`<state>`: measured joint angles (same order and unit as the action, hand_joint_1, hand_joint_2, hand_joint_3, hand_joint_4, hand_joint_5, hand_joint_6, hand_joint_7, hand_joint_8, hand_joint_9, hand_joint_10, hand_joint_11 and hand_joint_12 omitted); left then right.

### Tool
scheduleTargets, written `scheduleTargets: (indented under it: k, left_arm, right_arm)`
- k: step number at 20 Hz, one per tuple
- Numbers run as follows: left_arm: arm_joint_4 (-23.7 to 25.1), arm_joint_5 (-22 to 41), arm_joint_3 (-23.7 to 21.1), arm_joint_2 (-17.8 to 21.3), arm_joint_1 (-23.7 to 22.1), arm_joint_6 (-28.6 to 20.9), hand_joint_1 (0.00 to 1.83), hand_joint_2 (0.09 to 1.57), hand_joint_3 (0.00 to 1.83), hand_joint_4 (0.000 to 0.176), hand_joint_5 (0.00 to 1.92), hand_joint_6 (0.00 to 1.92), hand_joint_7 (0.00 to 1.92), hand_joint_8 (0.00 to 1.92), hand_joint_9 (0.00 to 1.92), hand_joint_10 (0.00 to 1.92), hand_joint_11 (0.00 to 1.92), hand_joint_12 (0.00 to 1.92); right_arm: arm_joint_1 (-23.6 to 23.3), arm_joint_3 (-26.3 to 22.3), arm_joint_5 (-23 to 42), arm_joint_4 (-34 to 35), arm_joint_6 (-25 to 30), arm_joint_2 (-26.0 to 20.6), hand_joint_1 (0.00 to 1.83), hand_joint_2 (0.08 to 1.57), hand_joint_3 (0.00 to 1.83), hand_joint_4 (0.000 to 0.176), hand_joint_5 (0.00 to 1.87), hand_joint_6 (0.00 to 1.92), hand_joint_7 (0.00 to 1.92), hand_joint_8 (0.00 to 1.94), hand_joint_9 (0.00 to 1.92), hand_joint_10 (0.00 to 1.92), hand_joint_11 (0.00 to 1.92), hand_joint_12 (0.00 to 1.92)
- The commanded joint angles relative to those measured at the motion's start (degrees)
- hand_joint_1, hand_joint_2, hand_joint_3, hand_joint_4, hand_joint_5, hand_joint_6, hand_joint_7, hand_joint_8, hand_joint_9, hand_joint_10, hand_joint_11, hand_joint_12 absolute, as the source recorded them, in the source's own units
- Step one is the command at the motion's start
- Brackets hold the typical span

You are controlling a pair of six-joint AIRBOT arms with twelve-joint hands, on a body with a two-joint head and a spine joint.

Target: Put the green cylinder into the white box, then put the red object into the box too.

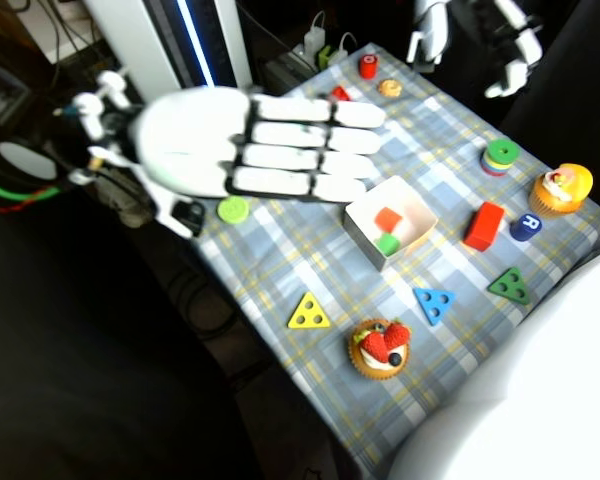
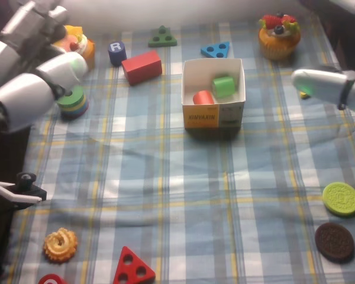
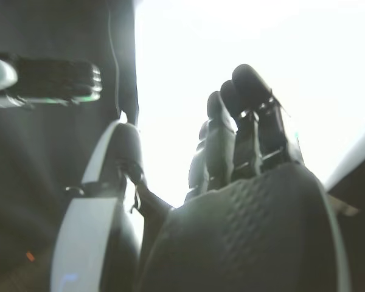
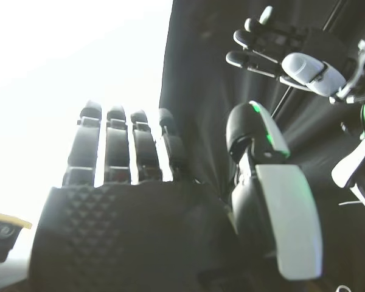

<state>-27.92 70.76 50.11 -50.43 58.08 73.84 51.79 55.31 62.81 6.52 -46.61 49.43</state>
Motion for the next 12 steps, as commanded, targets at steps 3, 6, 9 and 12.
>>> scheduleTargets:
  k: [3,6,9,12]
  left_arm:
    - [3.9,9.1,0.6,0.1,-0.1,-3.9,0.45,1.3,0.0,0.124,0.0,0.0,0.0,0.0,0.01,0.08,0.0,0.64]
    - [5.2,10.5,0.9,0.2,-0.2,-5.5,0.31,1.2,0.0,0.161,0.0,0.0,0.0,0.0,0.0,0.0,0.0,0.1]
    - [6.5,13.0,1.2,0.9,0.0,-8.8,0.2,1.15,0.0,0.16,0.0,0.0,0.0,0.0,0.0,0.0,0.0,0.0]
    - [8.2,17.9,0.3,2.2,0.2,-9.4,0.37,1.12,0.0,0.15,0.0,0.0,0.0,0.0,0.0,0.0,0.0,0.0]
  right_arm:
    - [2.3,-1.5,13.7,1.8,0.1,-1.4,0.5,1.27,0.0,0.043,0.0,0.0,0.0,0.0,0.0,0.0,0.0,0.0]
    - [5.6,-3.2,18.9,3.6,-0.5,-3.1,0.45,1.21,0.0,0.045,0.0,0.0,0.0,0.0,0.0,0.0,0.0,0.0]
    - [7.7,-4.5,22.9,5.3,-0.7,-4.9,0.37,1.18,0.0,0.069,0.0,0.0,0.0,0.0,0.0,0.0,0.0,0.0]
    - [9.8,-5.7,29.1,6.3,-0.6,-6.8,0.48,1.16,0.0,0.063,0.0,0.0,0.0,0.0,0.0,0.0,0.0,0.0]
